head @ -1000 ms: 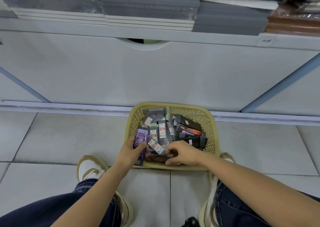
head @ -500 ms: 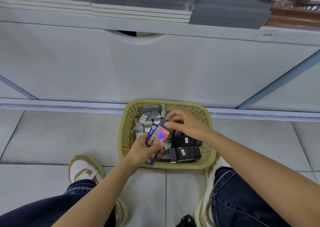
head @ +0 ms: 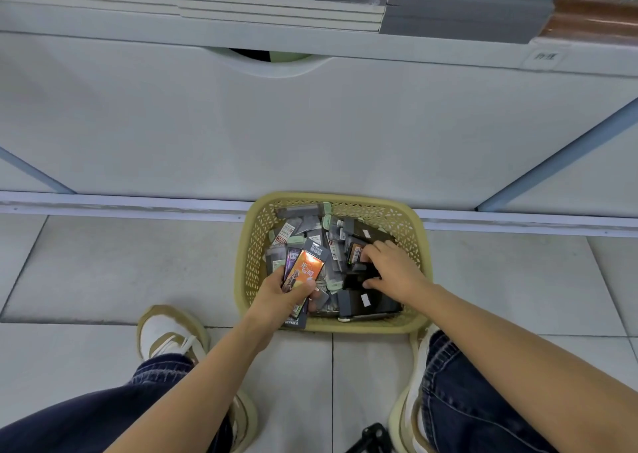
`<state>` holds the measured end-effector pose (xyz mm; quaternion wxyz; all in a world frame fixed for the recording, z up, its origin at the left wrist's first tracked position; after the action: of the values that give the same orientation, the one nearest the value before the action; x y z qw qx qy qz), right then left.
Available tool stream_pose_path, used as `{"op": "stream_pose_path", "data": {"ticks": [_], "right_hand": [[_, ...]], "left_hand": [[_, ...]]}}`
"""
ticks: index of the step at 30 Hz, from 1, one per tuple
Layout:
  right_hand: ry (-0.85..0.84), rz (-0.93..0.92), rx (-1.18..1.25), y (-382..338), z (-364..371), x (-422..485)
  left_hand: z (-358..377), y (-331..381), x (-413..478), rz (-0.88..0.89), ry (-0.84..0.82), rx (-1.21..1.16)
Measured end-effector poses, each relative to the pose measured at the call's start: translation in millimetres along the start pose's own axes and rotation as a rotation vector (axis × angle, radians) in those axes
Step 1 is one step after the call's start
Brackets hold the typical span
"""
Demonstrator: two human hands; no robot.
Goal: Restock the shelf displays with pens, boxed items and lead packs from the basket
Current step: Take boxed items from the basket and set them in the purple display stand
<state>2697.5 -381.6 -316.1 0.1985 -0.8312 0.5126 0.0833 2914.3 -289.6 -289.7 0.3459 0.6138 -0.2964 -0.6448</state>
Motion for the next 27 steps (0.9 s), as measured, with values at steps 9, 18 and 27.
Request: {"op": "stream_pose_path", "data": {"ticks": [9,18,27], "right_hand": [[0.044,0.09,0.763,-5.1,-35.2,7.6],[-0.057,0.153,0.883,-42.2,-16.6,10.0],[0.094,0.183,0.778,-40.7,-28.7,16.2]], "left_hand": [[2.7,1.3,4.1,-0.07,0.051,-0.216],[-1.6,1.9,10.3,-0.106,0.275,-0.439],[1.2,-1.6,9.5,-0.152,0.247,-0.429]]}}
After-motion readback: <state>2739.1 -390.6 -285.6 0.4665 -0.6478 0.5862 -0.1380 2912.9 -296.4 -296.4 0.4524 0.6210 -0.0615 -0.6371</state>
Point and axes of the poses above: each hand's wrist, its own x-axis towards the middle knuckle, its own z-axis out of the palm, y = z × x, the point moved 2 cm from there along x, towards the middle knuckle, and after that the axes turned 1 degree about y, right-handed, at the moved point
